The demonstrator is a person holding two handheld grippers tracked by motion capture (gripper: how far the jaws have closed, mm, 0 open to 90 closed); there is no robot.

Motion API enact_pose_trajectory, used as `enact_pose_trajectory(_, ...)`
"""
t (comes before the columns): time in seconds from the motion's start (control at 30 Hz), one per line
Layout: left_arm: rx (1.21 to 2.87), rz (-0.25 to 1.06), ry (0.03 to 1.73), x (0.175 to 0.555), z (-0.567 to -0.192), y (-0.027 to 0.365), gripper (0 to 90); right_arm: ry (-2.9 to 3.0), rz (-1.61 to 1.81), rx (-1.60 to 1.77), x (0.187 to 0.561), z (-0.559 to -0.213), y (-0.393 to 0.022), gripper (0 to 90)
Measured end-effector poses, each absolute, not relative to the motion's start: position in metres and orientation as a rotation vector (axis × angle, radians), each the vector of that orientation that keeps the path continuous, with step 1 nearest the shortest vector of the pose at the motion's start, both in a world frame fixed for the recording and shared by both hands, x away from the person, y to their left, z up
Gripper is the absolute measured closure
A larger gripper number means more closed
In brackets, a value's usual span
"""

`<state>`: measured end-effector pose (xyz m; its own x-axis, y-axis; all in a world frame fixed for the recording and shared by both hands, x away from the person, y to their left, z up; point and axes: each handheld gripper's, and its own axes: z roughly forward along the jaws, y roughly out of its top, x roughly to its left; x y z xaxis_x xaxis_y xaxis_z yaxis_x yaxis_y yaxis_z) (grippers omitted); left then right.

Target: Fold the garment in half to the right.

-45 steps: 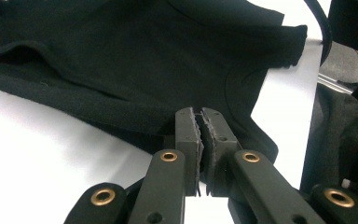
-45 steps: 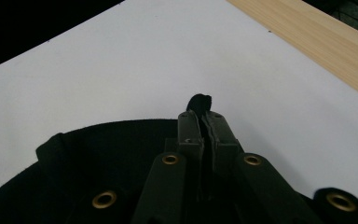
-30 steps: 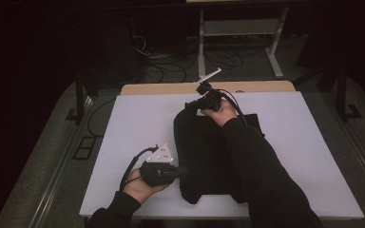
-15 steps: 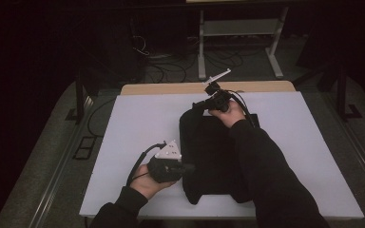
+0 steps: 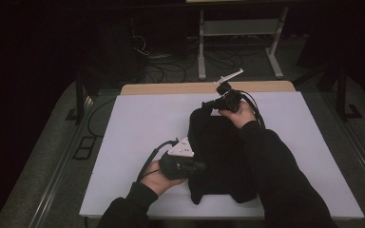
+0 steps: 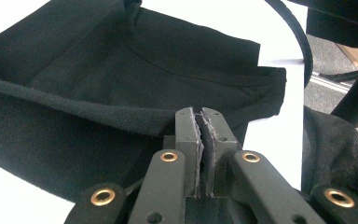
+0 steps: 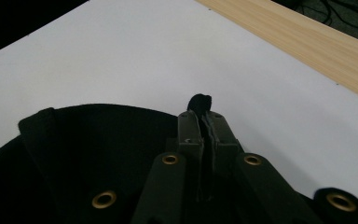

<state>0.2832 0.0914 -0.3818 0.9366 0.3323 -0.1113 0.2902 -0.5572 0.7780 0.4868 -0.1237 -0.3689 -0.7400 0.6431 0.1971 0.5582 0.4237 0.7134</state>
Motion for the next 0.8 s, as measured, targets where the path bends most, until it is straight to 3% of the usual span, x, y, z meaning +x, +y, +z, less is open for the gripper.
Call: enact_pose_trajectory(0.8, 2.207, 0.029, 0.387, 0.292, -0.383, 0.057, 84.7, 2.519, 1.225, 1.140, 0.483, -0.371, -0.158, 84.8)
